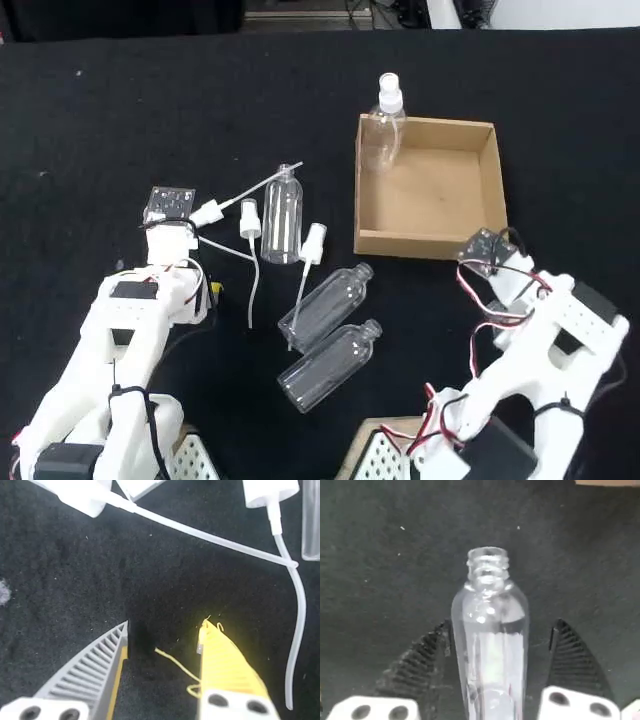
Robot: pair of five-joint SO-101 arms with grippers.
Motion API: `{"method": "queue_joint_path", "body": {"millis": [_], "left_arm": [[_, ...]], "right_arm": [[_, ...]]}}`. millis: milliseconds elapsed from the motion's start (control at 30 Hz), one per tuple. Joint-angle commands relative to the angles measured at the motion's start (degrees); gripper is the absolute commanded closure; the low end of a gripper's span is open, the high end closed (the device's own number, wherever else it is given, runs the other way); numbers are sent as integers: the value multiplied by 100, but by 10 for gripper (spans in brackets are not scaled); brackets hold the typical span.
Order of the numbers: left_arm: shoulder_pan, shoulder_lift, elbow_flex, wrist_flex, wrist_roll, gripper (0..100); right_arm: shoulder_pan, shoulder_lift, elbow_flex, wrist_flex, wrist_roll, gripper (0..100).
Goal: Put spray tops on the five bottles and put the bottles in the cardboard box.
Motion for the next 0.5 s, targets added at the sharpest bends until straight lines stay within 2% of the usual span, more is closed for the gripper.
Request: {"method": "queue_joint_path", "body": {"millis": [0, 133, 267, 467], "left_arm": [[22, -18, -31, -44, 44, 780], [22, -18, -31, -44, 44, 780], [22, -18, -31, -44, 44, 780], [22, -18, -31, -44, 44, 780]], "right_arm": [[255, 40, 4, -158, 88, 789], [475, 22, -22, -167, 79, 987], [914, 48, -277, -202, -747, 949], [1336, 127, -1051, -202, -2954, 956]]}}
